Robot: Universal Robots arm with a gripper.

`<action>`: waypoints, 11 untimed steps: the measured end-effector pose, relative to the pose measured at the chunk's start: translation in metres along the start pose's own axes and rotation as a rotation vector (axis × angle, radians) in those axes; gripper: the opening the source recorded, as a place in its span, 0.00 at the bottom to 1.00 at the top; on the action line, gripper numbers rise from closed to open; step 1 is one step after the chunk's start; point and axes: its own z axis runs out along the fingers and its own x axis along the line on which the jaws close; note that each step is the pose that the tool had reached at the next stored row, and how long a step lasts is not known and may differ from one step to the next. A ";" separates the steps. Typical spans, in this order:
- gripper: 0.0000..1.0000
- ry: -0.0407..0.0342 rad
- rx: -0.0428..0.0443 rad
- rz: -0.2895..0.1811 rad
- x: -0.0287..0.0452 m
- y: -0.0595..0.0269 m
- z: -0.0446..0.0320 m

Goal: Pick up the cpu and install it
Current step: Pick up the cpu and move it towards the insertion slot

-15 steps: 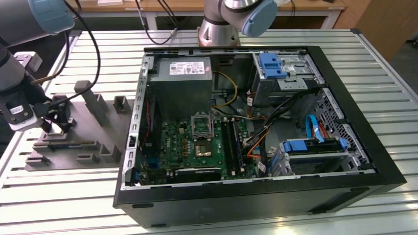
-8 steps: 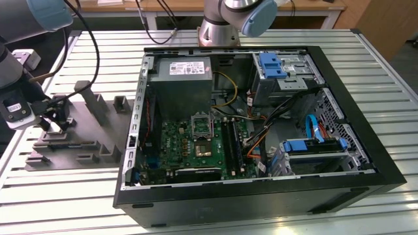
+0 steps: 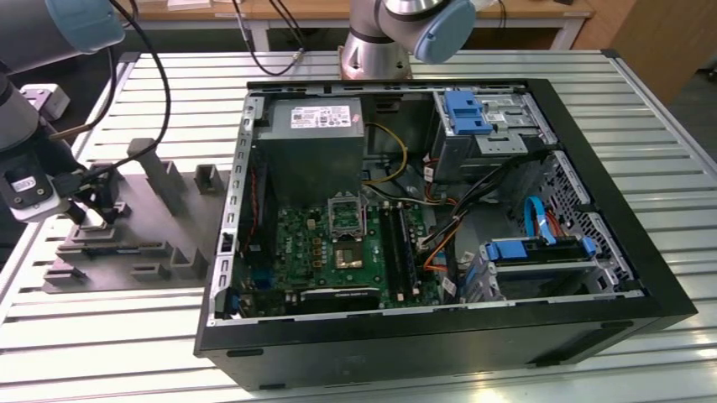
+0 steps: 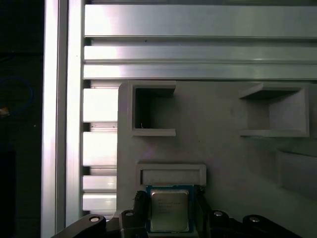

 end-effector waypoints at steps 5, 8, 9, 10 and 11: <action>0.47 -0.0001 0.0000 0.000 0.0000 0.0000 -0.0010; 0.47 0.0000 0.0000 0.000 0.0000 0.0000 -0.0013; 0.47 0.0000 0.0000 0.000 0.0000 0.0000 -0.0016; 0.47 0.0001 0.0001 0.000 0.0000 0.0001 -0.0020; 0.47 0.0002 0.0002 0.000 0.0000 0.0001 -0.0025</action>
